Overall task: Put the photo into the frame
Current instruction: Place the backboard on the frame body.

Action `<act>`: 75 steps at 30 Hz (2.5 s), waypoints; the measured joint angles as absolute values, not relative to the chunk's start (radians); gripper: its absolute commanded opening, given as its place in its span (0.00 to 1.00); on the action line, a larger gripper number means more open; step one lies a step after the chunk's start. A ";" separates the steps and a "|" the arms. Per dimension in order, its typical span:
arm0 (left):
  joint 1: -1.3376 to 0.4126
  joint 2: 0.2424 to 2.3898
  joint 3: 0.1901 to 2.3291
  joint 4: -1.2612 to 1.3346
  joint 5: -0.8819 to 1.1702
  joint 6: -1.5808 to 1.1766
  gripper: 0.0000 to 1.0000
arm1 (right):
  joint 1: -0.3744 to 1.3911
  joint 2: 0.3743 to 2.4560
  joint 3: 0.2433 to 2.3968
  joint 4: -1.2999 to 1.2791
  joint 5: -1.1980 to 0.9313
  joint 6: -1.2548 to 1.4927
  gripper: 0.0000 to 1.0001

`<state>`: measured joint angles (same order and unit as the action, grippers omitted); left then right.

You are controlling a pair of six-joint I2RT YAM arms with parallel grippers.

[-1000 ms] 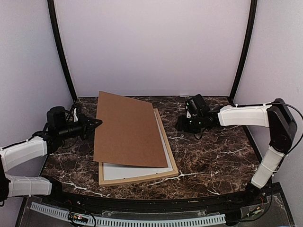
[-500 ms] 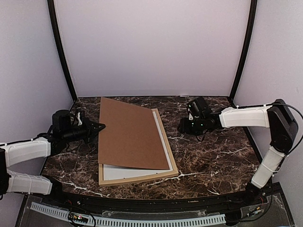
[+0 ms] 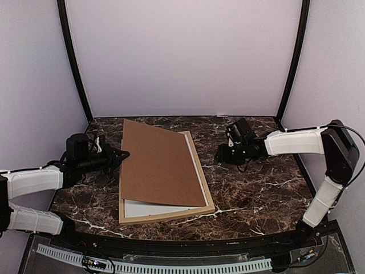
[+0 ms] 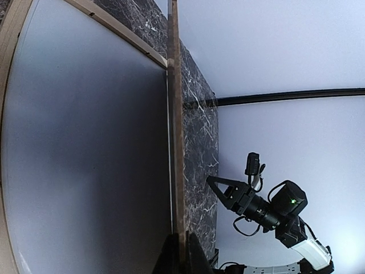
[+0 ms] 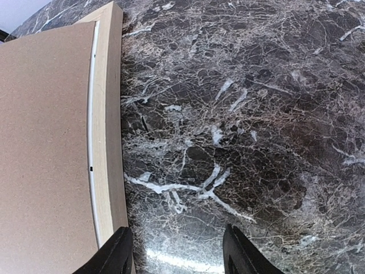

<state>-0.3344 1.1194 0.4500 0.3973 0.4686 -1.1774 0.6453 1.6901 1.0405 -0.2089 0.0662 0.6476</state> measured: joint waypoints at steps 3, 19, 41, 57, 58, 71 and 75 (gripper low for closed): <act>-0.339 1.123 0.450 0.404 0.465 -1.179 0.00 | 0.645 1.690 1.039 -0.208 0.064 0.648 0.55; -0.354 1.157 0.450 0.434 0.459 -1.181 0.00 | 0.645 1.690 1.031 -0.201 0.051 0.647 0.55; -0.358 1.218 0.456 0.423 0.468 -1.135 0.29 | 0.645 1.690 1.023 -0.183 0.026 0.648 0.54; -0.364 1.315 0.487 0.346 0.455 -1.052 0.53 | 0.645 1.691 1.015 -0.152 -0.008 0.651 0.55; -0.364 1.325 0.490 0.342 0.453 -1.045 0.53 | 0.645 1.691 1.015 -0.151 -0.011 0.652 0.55; -0.376 1.376 0.508 0.289 0.421 -0.977 0.60 | 0.645 1.706 1.010 -0.118 -0.040 0.655 0.55; -0.376 1.375 0.511 0.257 0.398 -0.952 0.61 | 0.645 1.708 0.996 -0.109 -0.047 0.656 0.55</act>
